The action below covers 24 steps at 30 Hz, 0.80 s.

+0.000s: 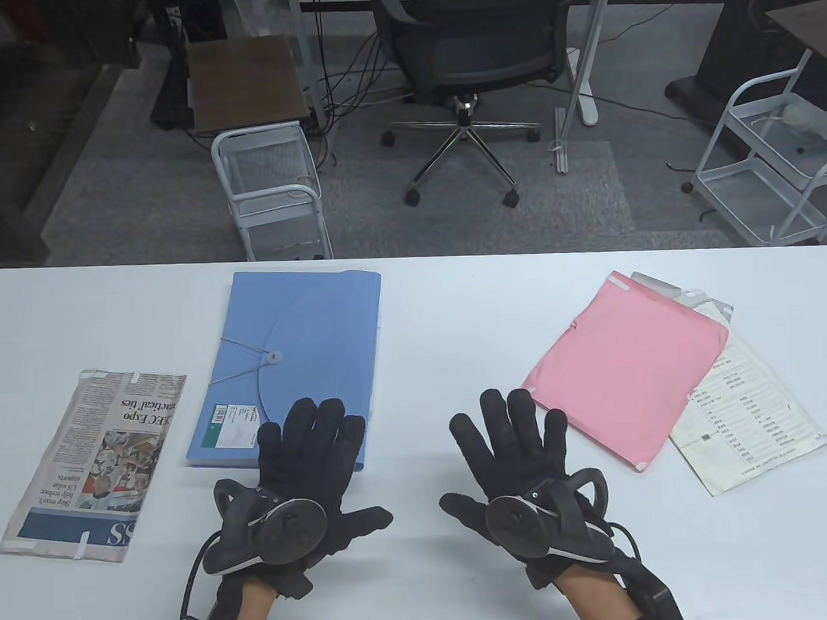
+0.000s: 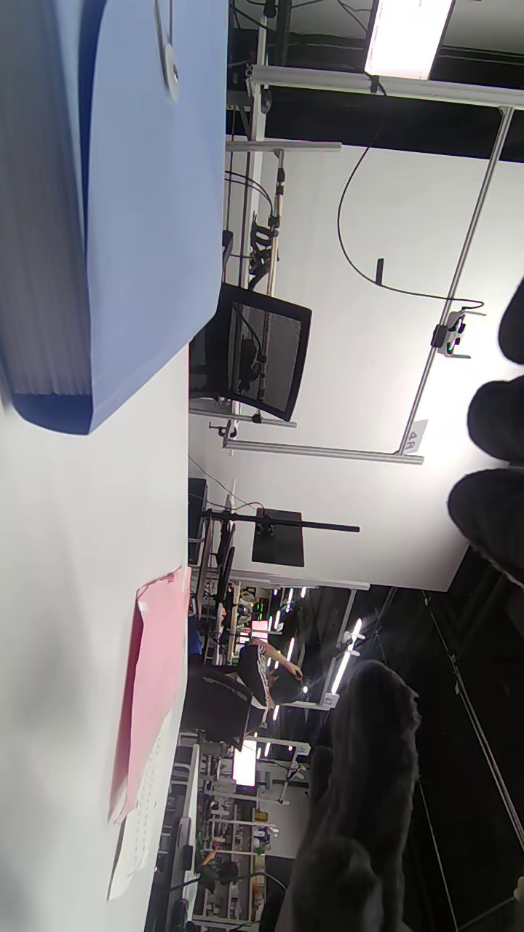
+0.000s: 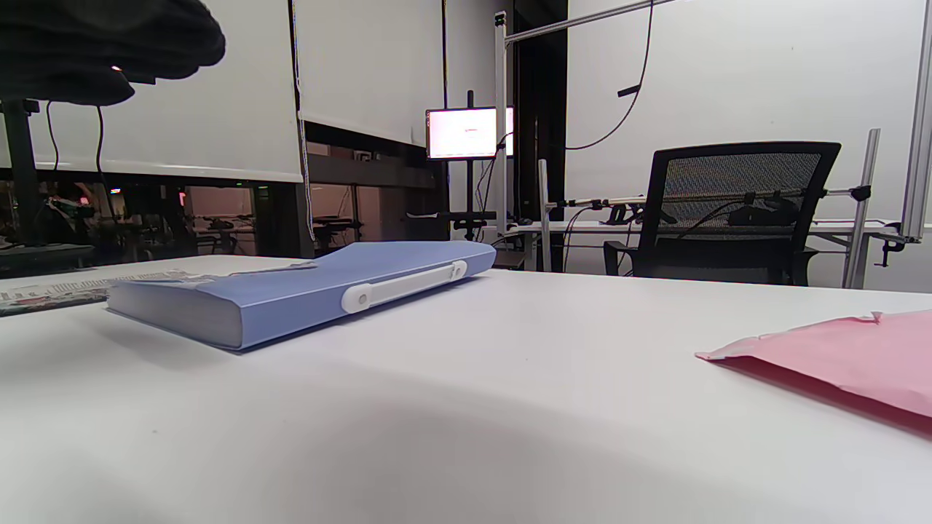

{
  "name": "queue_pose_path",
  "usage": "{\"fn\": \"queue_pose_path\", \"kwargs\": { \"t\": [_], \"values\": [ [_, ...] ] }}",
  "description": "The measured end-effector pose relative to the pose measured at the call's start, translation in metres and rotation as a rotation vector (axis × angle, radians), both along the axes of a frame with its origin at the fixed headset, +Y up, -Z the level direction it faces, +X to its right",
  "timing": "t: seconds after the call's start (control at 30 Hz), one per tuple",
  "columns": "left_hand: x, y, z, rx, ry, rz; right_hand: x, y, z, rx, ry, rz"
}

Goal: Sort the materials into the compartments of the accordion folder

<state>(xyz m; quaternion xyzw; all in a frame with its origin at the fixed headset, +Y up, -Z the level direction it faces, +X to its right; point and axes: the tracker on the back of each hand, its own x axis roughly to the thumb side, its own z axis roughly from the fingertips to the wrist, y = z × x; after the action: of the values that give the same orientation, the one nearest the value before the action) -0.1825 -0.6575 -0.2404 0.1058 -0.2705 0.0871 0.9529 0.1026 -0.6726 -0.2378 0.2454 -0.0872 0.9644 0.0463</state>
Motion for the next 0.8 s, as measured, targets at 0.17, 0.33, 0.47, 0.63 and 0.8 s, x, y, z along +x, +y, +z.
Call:
{"fn": "queue_pose_path", "kwargs": {
  "t": [0.17, 0.33, 0.47, 0.63, 0.8],
  "values": [
    [-0.006, 0.0, -0.003, -0.03, 0.019, 0.012, 0.001, -0.001, -0.003, -0.026, -0.009, -0.009],
    [-0.026, -0.007, -0.015, -0.104, 0.088, 0.056, 0.002, -0.006, -0.009, -0.058, -0.012, -0.024],
    [-0.047, -0.019, -0.032, -0.163, 0.216, 0.029, 0.005, -0.01, -0.012, -0.074, -0.024, -0.016],
    [-0.07, -0.026, -0.061, -0.257, 0.379, -0.005, 0.012, -0.008, -0.013, -0.082, -0.038, -0.054],
    [-0.091, -0.037, -0.1, -0.38, 0.563, -0.226, 0.016, -0.01, -0.016, -0.099, -0.06, -0.05]
  ]
}}
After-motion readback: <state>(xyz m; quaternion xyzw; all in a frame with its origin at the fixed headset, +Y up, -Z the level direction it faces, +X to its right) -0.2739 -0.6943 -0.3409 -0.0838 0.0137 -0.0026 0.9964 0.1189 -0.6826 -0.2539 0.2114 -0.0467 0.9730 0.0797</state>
